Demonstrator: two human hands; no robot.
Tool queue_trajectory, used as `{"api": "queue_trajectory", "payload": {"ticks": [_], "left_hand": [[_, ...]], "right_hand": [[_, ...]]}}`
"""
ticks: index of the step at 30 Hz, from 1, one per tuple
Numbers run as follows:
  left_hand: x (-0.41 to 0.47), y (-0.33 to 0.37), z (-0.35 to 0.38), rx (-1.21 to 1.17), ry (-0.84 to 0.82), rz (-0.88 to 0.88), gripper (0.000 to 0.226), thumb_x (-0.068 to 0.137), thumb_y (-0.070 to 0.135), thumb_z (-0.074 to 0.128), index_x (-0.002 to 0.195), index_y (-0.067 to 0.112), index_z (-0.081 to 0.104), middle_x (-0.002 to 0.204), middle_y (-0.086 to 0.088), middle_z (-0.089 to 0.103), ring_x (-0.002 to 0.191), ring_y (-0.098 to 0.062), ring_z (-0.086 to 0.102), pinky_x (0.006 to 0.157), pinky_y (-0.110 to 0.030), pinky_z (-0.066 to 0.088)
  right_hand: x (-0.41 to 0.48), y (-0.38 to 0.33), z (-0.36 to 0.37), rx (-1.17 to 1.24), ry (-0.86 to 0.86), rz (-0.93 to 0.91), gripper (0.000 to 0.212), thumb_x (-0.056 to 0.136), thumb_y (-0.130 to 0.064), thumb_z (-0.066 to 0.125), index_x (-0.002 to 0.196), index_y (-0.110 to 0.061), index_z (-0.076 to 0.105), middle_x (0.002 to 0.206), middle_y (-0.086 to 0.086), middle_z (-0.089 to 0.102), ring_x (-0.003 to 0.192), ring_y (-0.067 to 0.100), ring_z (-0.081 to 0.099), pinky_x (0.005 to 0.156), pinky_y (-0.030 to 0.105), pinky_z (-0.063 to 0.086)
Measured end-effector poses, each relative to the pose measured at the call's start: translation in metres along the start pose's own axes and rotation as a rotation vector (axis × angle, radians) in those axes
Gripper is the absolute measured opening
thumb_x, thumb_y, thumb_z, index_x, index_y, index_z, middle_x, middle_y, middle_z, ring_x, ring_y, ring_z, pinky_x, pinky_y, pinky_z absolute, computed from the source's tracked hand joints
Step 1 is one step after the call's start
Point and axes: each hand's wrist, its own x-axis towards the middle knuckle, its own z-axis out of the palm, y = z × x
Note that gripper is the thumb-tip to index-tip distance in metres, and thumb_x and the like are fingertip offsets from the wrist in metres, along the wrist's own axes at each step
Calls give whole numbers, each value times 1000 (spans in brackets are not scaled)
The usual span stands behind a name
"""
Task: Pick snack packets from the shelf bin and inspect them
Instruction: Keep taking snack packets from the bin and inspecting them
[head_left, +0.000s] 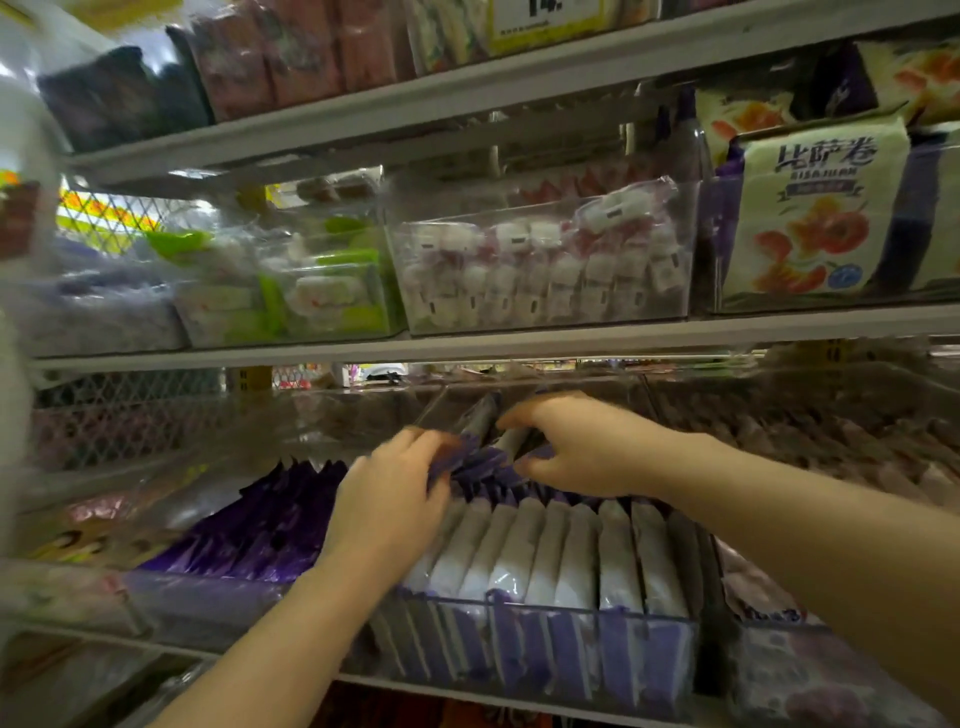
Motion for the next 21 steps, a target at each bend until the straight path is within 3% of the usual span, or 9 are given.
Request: {"api": "queue_trajectory", "payload": {"ticks": [3, 5, 11, 14, 17, 19, 21], "left_hand": [[10, -9, 2, 58, -63, -28, 40, 91, 29, 57, 130, 34, 52, 127, 10, 56, 111, -19, 59, 88, -34, 45], [19, -9, 4, 110, -104, 0, 42, 92, 33, 55, 133, 36, 48, 132, 9, 53, 114, -21, 58, 90, -34, 43], [41, -4, 16, 392, -182, 79, 39, 93, 39, 52, 131, 27, 46, 130, 1, 58, 116, -25, 57, 101, -34, 34], [50, -3, 19, 456, -283, 23, 40, 94, 36, 56, 130, 24, 45, 127, -6, 61, 115, -29, 59, 87, -33, 39], [53, -1, 18, 409, -346, -18, 38, 95, 30, 57, 131, 24, 45, 125, -9, 62, 112, -33, 61, 78, -32, 40], [49, -3, 14, 349, -281, -10, 35, 96, 31, 52, 130, 24, 45, 119, -9, 64, 105, -33, 63, 79, -35, 48], [43, -6, 6, 222, -138, 2, 34, 95, 33, 50, 128, 26, 47, 110, -7, 66, 97, -31, 65, 76, -35, 51]], "right_hand": [[18, -4, 6, -28, -136, 43, 31, 88, -34, 59, 119, -29, 58, 115, -2, 61, 99, 20, 57, 79, 31, 47], [26, -2, 7, -72, -221, 77, 35, 90, -36, 57, 124, -25, 56, 120, 0, 59, 102, 22, 57, 82, 34, 48], [33, 15, 20, -23, -207, 63, 38, 93, -46, 54, 127, -29, 55, 132, -2, 54, 110, 21, 54, 91, 34, 44], [35, 25, 28, -10, -142, 66, 37, 93, -46, 53, 127, -31, 55, 134, -5, 53, 111, 19, 53, 81, 29, 41], [37, 32, 32, 17, -101, 59, 27, 92, -45, 55, 116, -33, 58, 123, -5, 58, 91, 12, 52, 63, 21, 35], [38, 35, 33, 39, -89, 55, 25, 91, -45, 56, 113, -35, 59, 121, -7, 58, 85, 7, 47, 62, 17, 33], [37, 37, 34, 63, -107, 61, 28, 91, -47, 56, 116, -36, 58, 124, -9, 56, 89, 5, 48, 70, 20, 37]]}}
